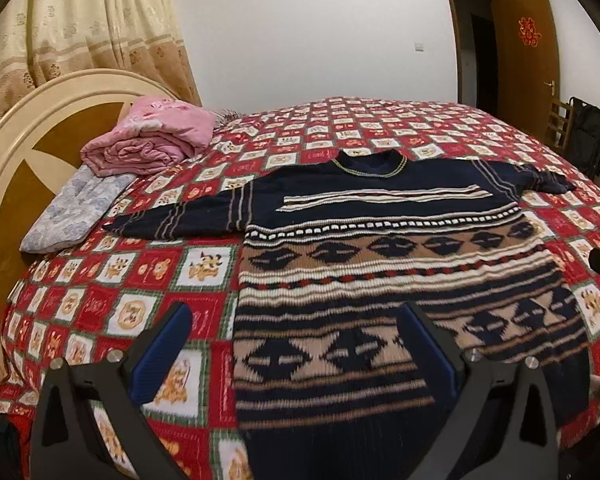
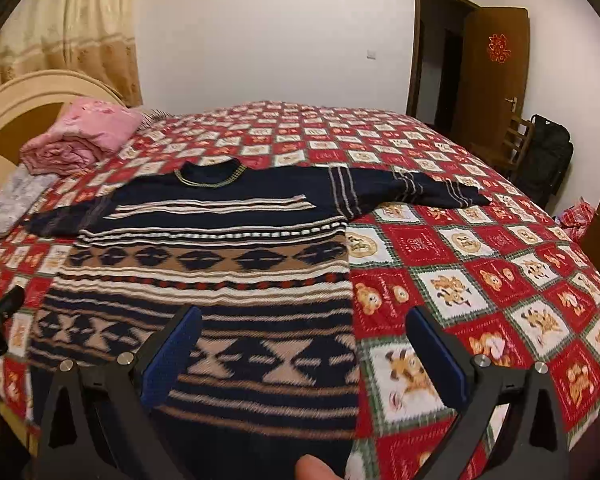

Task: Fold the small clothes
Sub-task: 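Reach the right tool to the navy sweater's sleeve cuff and grasp it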

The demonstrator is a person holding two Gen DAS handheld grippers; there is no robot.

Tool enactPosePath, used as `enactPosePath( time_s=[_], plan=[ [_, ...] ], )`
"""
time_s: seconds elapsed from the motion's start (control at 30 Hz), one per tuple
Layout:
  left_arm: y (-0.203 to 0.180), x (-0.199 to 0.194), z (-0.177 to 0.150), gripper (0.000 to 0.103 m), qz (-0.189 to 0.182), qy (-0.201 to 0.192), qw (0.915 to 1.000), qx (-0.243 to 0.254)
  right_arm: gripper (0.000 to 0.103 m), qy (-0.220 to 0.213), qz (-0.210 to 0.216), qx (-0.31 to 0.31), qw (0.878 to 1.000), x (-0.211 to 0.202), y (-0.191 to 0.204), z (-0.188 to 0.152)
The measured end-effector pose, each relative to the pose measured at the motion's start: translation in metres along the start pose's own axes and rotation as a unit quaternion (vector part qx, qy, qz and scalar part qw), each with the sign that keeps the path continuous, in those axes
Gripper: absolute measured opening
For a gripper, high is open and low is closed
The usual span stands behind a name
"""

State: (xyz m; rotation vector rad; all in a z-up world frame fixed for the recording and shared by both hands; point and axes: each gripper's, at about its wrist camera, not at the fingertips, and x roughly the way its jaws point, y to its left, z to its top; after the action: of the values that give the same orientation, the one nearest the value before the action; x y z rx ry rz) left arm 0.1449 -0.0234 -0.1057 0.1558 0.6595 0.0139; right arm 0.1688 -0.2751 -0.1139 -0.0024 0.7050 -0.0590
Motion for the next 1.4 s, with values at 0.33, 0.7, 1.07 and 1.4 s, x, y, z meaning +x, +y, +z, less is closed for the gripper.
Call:
enactPosePath(
  time_s=[0.33, 0.7, 1.07, 1.4],
  plan=[
    [0.000, 0.050, 0.032, 0.103, 0.018, 0.005, 0.9997, 0.013, 0.102, 0.031, -0.028, -0.023, 0.999, 0.062, -0.017, 0.023],
    [0.015, 0.112, 0.048, 0.103, 0.051, 0.026, 0.9983, 0.010, 0.085, 0.050, -0.019, 0.013, 0.999, 0.138, -0.083, 0.062],
    [0.059, 0.169, 0.048, 0.103, 0.101, 0.053, 0.9934, -0.014, 0.047, 0.082, -0.025, 0.243, 0.966, 0.223, -0.248, 0.110],
    [0.065, 0.195, 0.047, 0.103, 0.104, 0.075, 0.9913, -0.029, 0.047, 0.060, -0.078, 0.375, 0.922, 0.305, -0.368, 0.132]
  ],
)
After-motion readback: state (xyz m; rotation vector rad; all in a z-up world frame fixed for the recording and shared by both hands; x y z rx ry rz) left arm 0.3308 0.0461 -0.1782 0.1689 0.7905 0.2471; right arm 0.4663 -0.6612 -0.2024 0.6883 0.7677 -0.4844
